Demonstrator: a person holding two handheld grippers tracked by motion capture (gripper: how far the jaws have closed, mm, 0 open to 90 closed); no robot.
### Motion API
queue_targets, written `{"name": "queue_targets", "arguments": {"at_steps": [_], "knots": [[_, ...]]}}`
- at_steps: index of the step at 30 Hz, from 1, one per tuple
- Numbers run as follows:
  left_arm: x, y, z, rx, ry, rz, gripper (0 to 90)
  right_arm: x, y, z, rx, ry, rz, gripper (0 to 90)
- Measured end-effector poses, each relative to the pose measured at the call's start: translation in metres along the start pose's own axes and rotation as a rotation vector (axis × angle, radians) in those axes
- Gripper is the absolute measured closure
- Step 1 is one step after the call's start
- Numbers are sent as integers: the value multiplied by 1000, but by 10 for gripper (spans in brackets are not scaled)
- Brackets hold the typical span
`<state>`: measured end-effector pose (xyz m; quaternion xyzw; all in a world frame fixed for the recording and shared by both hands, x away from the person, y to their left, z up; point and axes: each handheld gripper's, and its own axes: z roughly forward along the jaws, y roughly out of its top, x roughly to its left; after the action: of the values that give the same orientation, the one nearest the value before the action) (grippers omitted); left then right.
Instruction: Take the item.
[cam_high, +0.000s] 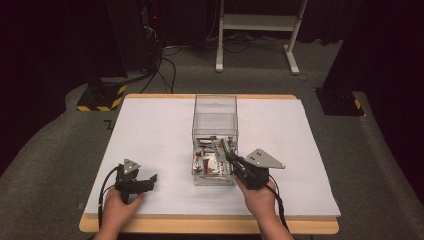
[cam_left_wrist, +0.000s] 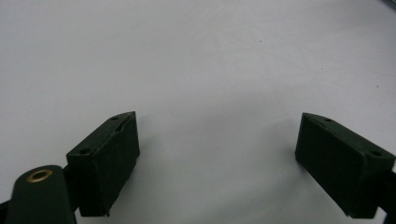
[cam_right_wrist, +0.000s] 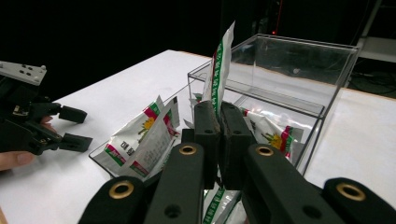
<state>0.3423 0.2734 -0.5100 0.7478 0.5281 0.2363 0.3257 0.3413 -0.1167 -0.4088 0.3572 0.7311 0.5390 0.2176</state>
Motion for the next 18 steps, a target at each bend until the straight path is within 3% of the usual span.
{"name": "queue_targets", "arguments": {"at_steps": [10,18], "knots": [[0,0,0,-2,1,-2,138,0,3,-2,-20,23,-18,884],[0,0,0,-2,1,-2,138,-4,6,-8,-40,0,-22,884]]}}
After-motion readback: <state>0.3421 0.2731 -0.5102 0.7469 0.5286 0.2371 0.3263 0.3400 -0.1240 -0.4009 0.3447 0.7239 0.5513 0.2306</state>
